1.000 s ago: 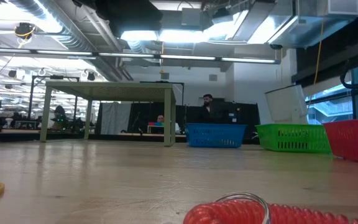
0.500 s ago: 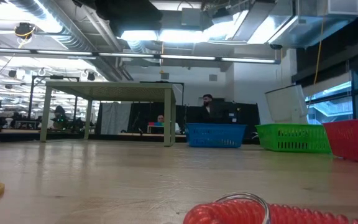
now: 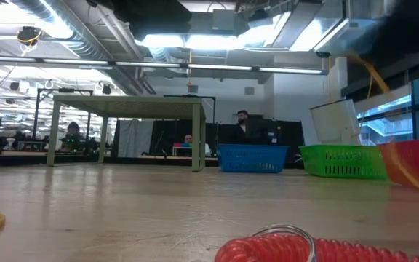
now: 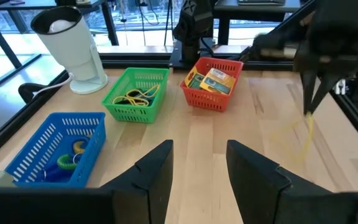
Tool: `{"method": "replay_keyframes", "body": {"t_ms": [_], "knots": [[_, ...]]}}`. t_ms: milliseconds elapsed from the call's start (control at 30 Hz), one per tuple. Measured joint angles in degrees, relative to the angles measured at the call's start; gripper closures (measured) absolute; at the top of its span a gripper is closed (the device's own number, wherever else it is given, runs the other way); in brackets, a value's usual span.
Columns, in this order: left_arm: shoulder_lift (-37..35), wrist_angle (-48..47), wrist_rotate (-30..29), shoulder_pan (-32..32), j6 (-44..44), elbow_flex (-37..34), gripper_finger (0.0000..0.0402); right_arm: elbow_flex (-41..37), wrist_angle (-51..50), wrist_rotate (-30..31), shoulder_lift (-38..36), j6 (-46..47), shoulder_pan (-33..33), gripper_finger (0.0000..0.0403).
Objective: Pick & Place Office Desk Supplies
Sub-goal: Put the yellow rubber band into the green bin
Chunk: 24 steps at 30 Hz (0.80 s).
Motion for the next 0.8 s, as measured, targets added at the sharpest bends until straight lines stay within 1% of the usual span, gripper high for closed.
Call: {"method": "replay_keyframes", "body": {"t_ms": [100, 167, 233, 333, 433, 567, 700, 800], "knots": [[0.0, 0.0, 0.0, 0.0, 0.0, 0.0, 0.0258, 3.6, -0.2, 10.9, 0.0, -9.5, -1.0, 0.0402], [0.0, 0.0, 0.0, 0.0, 0.0, 0.0, 0.0258, 6.4, -0.4, 17.1, 0.0, -15.3, -1.9, 0.0402], [0.0, -0.1, 0.0, 0.0, 0.0, 0.0, 0.0258, 9.4, -0.4, 21.8, 0.0, -20.6, -2.7, 0.0402], [0.0, -0.2, 0.0, 0.0, 0.0, 0.0, 0.0258, 14.2, -0.4, 26.0, 0.0, -25.8, -3.9, 0.0403], [0.0, -0.2, -0.1, 0.0, 0.1, 0.0, 0.0258, 18.9, -0.4, 27.6, 0.0, -31.3, -5.4, 0.0402], [0.0, -0.2, -0.2, 0.0, 0.0, 0.0, 0.0258, 23.9, -0.4, 26.6, -0.1, -38.5, -7.1, 0.0398], [0.0, -0.2, -0.2, 0.0, 0.0, 0.0, 0.0258, 27.3, -0.4, 26.6, -0.1, -43.5, -8.5, 0.0397], [0.0, -0.2, -0.2, 0.0, 0.0, 0.0, 0.0258, 28.8, -0.4, 26.6, -0.1, -45.6, -9.4, 0.0396]]}}
